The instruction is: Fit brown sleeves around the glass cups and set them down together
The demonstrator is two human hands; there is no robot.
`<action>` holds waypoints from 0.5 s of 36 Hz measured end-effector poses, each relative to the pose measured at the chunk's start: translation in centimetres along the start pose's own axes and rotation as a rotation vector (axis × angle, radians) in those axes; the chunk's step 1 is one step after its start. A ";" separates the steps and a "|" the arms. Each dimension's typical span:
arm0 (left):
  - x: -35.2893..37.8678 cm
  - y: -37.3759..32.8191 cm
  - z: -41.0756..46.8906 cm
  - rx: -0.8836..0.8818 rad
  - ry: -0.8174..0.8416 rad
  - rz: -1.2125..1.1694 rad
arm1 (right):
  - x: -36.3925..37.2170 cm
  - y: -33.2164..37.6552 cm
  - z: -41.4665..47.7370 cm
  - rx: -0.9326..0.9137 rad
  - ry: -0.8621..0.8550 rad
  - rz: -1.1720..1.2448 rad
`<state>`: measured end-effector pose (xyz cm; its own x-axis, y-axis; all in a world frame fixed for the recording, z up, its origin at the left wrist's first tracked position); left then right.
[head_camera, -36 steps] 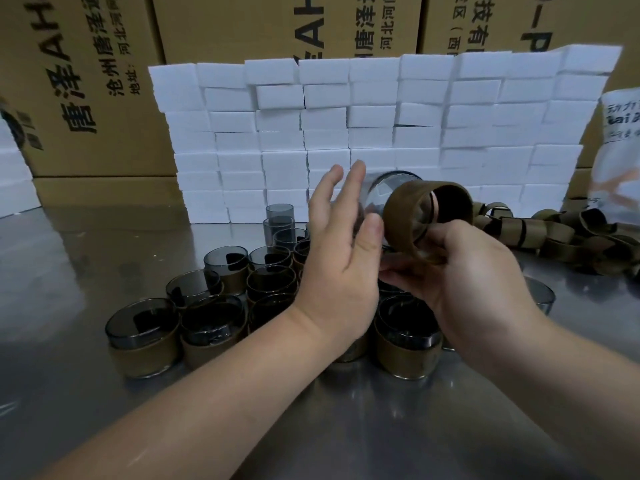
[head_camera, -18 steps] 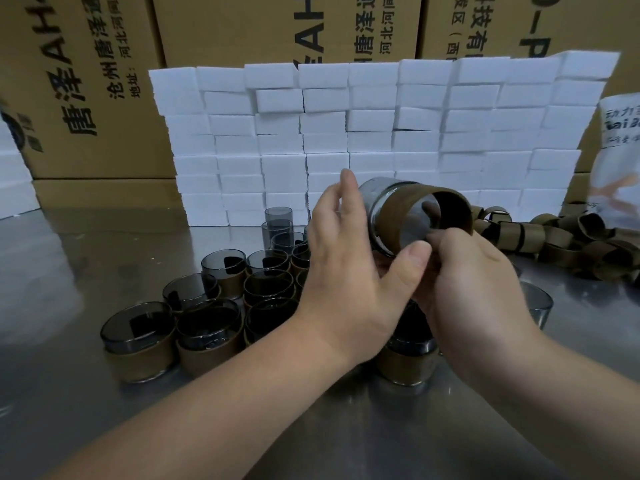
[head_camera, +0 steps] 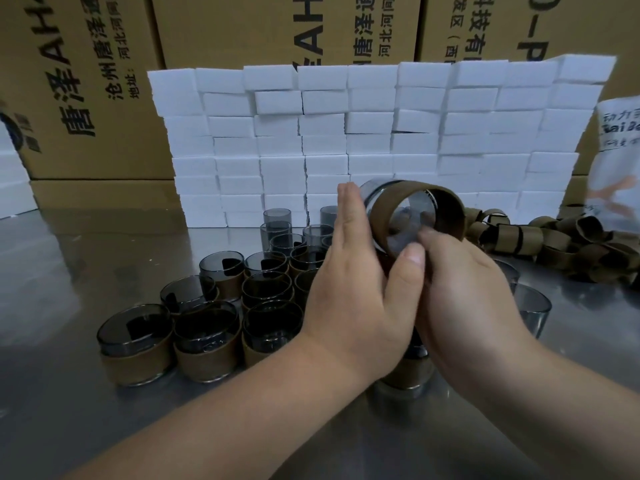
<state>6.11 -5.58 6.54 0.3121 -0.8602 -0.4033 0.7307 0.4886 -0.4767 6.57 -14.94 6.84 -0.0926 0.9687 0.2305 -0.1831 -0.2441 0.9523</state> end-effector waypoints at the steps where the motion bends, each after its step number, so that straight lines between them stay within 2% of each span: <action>1: 0.0 0.1 0.1 -0.030 0.004 -0.006 | 0.2 0.0 0.0 0.003 0.022 -0.019; 7: 0.1 0.6 0.5 -0.112 -0.059 0.008 | 0.5 0.0 0.2 -0.014 0.119 -0.008; 10: -0.2 0.4 0.5 -0.123 -0.102 -0.039 | 0.5 -0.1 0.2 -0.027 0.112 0.001; 13: -0.6 0.3 0.8 -0.143 -0.160 -0.121 | 0.5 0.2 0.4 -0.076 0.098 -0.092; 18: -1.0 0.4 1.1 -0.130 -0.215 -0.125 | 0.4 0.8 0.6 -0.102 0.083 -0.214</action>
<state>6.74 -4.62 7.58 0.3567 -0.9193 -0.1664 0.6916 0.3797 -0.6144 6.97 -14.77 7.79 -0.1199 0.9928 0.0045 -0.3046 -0.0411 0.9516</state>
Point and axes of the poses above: each hand's wrist, its own z-axis towards the middle knuckle, its own x-axis out of the palm, y = z × x, the point moved 2 cm from there along z, towards the middle knuckle, and after that the axes turned 11 degrees about x, right-handed, at the moved point
